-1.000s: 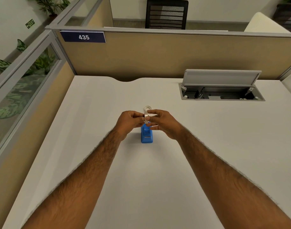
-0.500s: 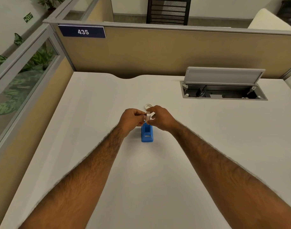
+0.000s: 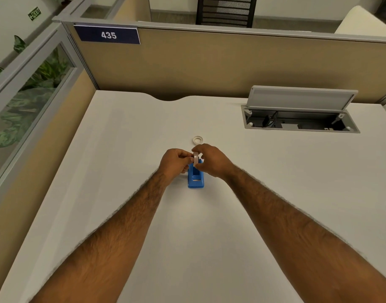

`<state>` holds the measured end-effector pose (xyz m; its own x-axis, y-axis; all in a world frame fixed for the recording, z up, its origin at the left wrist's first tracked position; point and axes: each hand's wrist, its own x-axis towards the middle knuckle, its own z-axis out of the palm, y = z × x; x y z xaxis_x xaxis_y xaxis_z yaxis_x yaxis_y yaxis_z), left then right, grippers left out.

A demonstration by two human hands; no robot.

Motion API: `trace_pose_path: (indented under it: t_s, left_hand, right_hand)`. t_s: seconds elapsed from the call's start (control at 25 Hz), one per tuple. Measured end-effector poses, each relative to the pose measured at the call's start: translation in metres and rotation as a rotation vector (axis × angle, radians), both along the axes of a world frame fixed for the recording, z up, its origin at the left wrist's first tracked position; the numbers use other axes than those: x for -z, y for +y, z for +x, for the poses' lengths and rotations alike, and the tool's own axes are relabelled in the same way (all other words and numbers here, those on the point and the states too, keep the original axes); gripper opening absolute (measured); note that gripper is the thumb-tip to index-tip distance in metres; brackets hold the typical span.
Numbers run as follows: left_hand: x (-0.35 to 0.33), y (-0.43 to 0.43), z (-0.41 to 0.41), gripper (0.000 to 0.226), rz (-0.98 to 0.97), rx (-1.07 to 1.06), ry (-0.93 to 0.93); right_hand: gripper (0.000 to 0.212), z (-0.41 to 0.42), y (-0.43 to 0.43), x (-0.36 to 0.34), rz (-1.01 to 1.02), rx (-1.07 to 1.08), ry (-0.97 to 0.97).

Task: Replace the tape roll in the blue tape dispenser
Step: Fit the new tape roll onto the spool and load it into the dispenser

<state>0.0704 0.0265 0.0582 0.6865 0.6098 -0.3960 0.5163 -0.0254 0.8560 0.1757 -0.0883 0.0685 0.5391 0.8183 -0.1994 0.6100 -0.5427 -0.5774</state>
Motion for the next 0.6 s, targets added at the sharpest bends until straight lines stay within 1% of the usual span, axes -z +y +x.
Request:
trace_pose_path:
  t_s: [0.12,0.28,0.44,0.6]
  left_hand:
    - [0.006,0.003,-0.002,0.015,0.020,0.030,0.032]
    - [0.013,0.007,-0.005,0.023,0.075,0.031,0.043]
    - [0.018,0.006,-0.007,0.024,0.087,0.037,0.054]
    - [0.021,0.004,-0.009,0.026,0.079,0.048,0.048]
  right_hand:
    - [0.043,0.000,-0.001,0.005,-0.005,0.001,-0.021]
    - [0.051,0.000,-0.003,0.011,-0.035,0.017,-0.029]
    - [0.054,0.000,-0.005,0.013,-0.049,0.012,-0.045]
    - [0.051,-0.003,-0.002,0.014,-0.062,-0.004,-0.074]
